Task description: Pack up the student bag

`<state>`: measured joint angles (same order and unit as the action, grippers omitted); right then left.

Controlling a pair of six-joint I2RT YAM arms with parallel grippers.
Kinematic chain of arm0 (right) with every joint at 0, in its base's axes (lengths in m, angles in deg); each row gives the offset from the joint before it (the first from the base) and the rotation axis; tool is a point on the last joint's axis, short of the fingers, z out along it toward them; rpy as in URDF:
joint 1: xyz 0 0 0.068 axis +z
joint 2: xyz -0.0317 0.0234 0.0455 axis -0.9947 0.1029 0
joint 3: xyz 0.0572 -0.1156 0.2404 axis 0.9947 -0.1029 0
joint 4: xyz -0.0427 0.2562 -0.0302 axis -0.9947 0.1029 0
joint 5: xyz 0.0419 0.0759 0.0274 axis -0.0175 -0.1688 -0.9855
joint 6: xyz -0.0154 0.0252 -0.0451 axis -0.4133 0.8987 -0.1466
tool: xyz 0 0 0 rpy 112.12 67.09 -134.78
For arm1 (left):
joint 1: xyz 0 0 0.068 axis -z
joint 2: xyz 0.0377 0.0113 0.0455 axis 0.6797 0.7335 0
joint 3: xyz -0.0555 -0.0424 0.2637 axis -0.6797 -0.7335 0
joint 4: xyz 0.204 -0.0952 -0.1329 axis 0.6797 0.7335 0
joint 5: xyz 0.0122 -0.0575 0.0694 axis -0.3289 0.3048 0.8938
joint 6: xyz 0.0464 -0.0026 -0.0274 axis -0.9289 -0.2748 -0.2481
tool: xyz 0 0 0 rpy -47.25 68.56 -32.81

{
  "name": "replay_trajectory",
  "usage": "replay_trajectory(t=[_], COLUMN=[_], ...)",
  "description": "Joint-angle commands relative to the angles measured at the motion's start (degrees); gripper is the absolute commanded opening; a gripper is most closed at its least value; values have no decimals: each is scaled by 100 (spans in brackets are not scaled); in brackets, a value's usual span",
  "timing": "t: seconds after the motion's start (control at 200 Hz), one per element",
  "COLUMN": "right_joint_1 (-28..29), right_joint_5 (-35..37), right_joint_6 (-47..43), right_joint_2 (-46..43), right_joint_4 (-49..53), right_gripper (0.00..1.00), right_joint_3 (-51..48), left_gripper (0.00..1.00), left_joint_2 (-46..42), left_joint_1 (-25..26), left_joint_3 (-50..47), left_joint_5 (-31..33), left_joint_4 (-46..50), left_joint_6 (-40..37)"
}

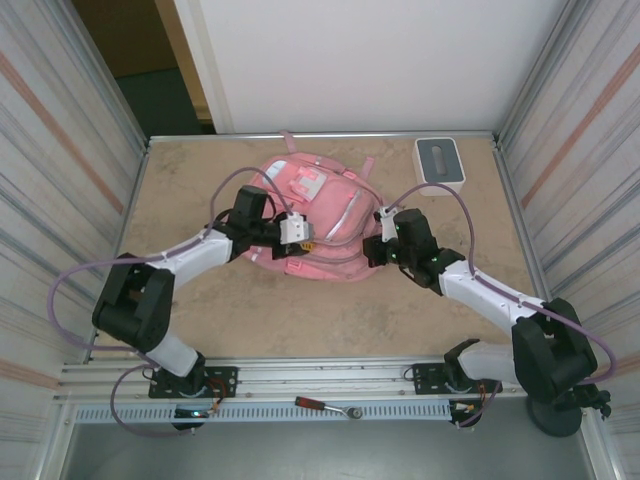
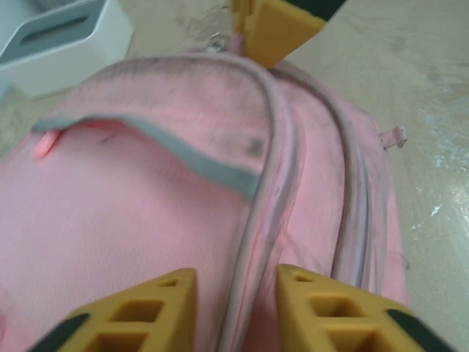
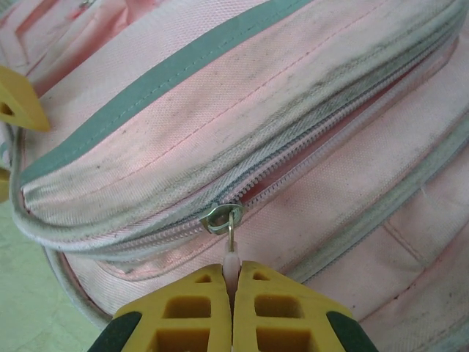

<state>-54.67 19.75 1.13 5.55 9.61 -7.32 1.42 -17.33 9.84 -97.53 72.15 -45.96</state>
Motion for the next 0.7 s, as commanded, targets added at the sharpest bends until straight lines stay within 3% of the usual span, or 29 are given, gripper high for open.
replay_trajectory(t=[0.0,0.135,0.316,0.536,0.696], right_joint_1=[119,277,342,339,281], right_joint_5=[81,98,168,134,195], right_joint_6=[234,317,338,362,321], right_joint_2=[4,-12,-132,-188,-239], right_joint_4=[-94,-141,-208,-261,-228], right_gripper=[0,0,0,0,0], right_joint_3=[76,73,-7,-71,-145], left_gripper=[47,63,65,58,38], left_joint_2=[-585,-1033,-671,283,562], left_joint_1=[61,651,1420,1772,1736], left_joint_3=[-319,-508,-50,823,1069], left_joint_5=[260,877,1875,2527,2545], left_joint_4=[-157,-329,-44,118,192], left_joint_6=[276,284,-52,-352,-448])
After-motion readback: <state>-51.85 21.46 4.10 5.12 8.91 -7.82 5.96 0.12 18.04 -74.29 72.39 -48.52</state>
